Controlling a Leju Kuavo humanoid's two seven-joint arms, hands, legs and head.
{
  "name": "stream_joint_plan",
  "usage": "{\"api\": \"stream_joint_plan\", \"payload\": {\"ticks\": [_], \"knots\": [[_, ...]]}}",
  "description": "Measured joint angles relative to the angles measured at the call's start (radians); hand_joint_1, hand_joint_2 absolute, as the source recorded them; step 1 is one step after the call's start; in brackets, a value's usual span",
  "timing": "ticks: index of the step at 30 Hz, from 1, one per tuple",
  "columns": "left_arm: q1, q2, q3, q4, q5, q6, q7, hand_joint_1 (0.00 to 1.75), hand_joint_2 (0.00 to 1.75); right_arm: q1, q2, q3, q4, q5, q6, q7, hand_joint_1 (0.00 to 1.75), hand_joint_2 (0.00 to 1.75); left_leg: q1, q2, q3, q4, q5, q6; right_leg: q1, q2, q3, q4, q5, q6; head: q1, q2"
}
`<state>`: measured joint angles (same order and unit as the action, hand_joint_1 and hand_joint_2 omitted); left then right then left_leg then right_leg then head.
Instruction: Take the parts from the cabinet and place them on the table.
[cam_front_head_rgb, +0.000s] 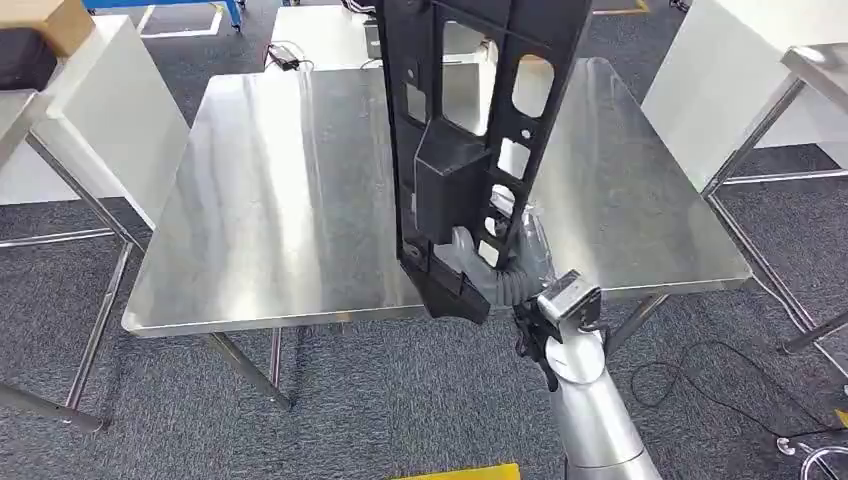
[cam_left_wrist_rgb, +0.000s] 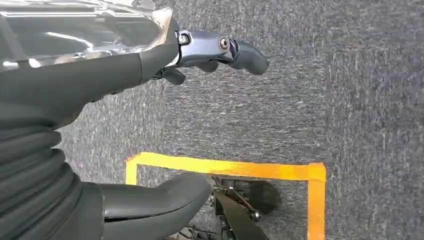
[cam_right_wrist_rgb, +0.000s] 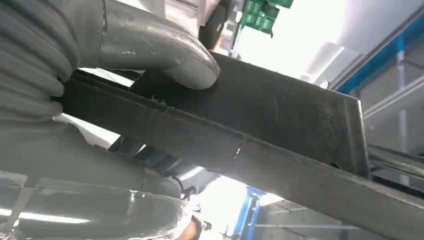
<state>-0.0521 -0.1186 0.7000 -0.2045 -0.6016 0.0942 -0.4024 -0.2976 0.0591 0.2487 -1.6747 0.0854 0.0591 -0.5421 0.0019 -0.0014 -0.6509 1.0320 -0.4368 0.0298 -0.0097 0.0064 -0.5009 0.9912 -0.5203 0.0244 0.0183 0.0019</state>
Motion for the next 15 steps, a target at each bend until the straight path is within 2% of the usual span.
{"api": "stream_joint_plan", "payload": {"ticks": [1,2,3,4,5,6,8,9,10,11,12,13,14,15], "knots": [[0.001,-0.001,0.000,0.000,-0.001,0.001,0.001,0.00,1.75,-0.005,0.003,0.004,0.002,0.001,-0.001,0.004,1.75,1.75,0.000,-0.001,0.003,-0.007,0.004,0.007,0.003,0.001,0.016,0.005,0.006,0.010,-0.002,0.000],[0.001,-0.002,0.000,0.000,-0.003,0.001,0.002,0.00,1.75,-0.010,0.003,0.006,0.004,0.000,-0.003,0.004,1.75,1.75,-0.001,-0.001,0.010,-0.010,0.000,0.016,0.006,0.002,0.016,0.017,0.011,0.019,-0.001,0.000],[0.001,-0.003,0.000,0.000,-0.005,0.001,0.002,0.00,1.75,-0.013,0.003,0.006,0.005,-0.001,-0.005,0.004,1.75,1.75,0.003,-0.005,0.034,-0.013,0.002,0.023,0.006,0.001,0.004,0.035,0.007,0.020,0.000,0.000],[0.001,-0.004,0.000,0.000,-0.007,0.001,0.001,0.00,1.75,-0.015,0.003,0.006,0.008,-0.001,-0.006,0.005,1.75,1.75,0.002,-0.004,0.046,-0.015,-0.004,0.029,0.001,0.001,-0.019,0.084,0.006,0.020,0.001,0.000],[0.000,-0.004,0.000,0.000,-0.008,0.002,0.000,0.00,1.75,-0.017,0.002,0.008,0.010,-0.002,-0.007,0.005,1.75,1.75,0.002,-0.006,0.052,-0.015,-0.012,0.034,0.000,0.000,-0.056,0.143,0.002,0.019,0.002,0.000],[0.000,-0.004,0.000,0.000,-0.012,0.002,-0.002,0.00,1.75,-0.017,0.002,0.008,0.011,-0.002,-0.008,0.002,1.75,1.75,0.002,-0.007,0.058,-0.015,-0.020,0.034,-0.001,0.000,-0.105,0.210,-0.016,0.019,0.003,0.000],[0.002,-0.005,0.000,0.000,-0.015,0.002,-0.005,0.00,1.75,-0.012,-0.002,0.008,0.017,-0.003,-0.010,0.000,1.75,1.75,0.001,-0.010,0.076,-0.015,-0.039,0.034,0.000,0.000,-0.190,0.308,-0.075,0.013,0.003,0.000],[0.004,-0.006,0.000,0.000,-0.016,0.002,-0.005,0.00,1.75,-0.009,-0.004,0.009,0.021,-0.003,-0.010,-0.001,1.75,1.75,0.000,-0.012,0.088,-0.015,-0.050,0.034,0.000,0.000,-0.212,0.310,-0.080,0.019,0.003,0.000],[0.005,-0.007,0.000,0.000,-0.016,0.002,-0.006,0.00,1.75,-0.008,-0.005,0.008,0.024,-0.003,-0.011,-0.002,1.75,1.75,0.000,-0.014,0.103,-0.015,-0.061,0.033,0.000,0.000,-0.210,0.271,-0.069,0.025,0.003,0.000],[0.005,-0.008,0.000,0.000,-0.016,0.002,-0.006,0.00,1.75,-0.008,-0.007,0.009,0.026,-0.003,-0.011,-0.004,1.75,1.75,0.000,-0.015,0.120,-0.015,-0.074,0.030,0.000,0.000,-0.192,0.197,-0.036,0.031,0.003,0.000],[0.004,-0.008,0.000,0.000,-0.018,0.002,-0.007,0.00,1.75,-0.008,-0.009,0.009,0.028,-0.002,-0.013,-0.007,1.75,1.75,0.000,-0.016,0.138,-0.015,-0.088,0.028,0.000,-0.001,-0.165,0.105,0.017,0.037,0.003,0.000],[0.005,-0.008,0.000,0.001,-0.018,0.003,-0.008,0.00,1.75,-0.008,-0.011,0.010,0.031,-0.001,-0.016,-0.010,1.75,1.75,0.000,-0.016,0.139,-0.017,-0.101,0.023,0.000,-0.006,-0.144,0.034,0.098,0.046,0.004,0.000],[0.005,-0.008,0.000,0.004,-0.018,0.006,-0.008,0.00,1.75,-0.008,-0.016,0.010,0.038,0.002,-0.026,-0.014,1.75,1.75,-0.001,-0.017,0.165,-0.014,-0.109,0.018,0.005,-0.010,-0.152,0.038,0.113,0.038,-0.003,0.000],[0.002,-0.008,0.000,0.004,-0.019,0.011,-0.008,0.00,1.75,-0.014,-0.017,0.012,0.042,0.014,-0.037,-0.015,1.75,1.75,-0.001,-0.018,0.156,-0.017,-0.114,0.011,0.015,-0.008,-0.132,0.032,0.097,0.015,0.003,0.000]]}}
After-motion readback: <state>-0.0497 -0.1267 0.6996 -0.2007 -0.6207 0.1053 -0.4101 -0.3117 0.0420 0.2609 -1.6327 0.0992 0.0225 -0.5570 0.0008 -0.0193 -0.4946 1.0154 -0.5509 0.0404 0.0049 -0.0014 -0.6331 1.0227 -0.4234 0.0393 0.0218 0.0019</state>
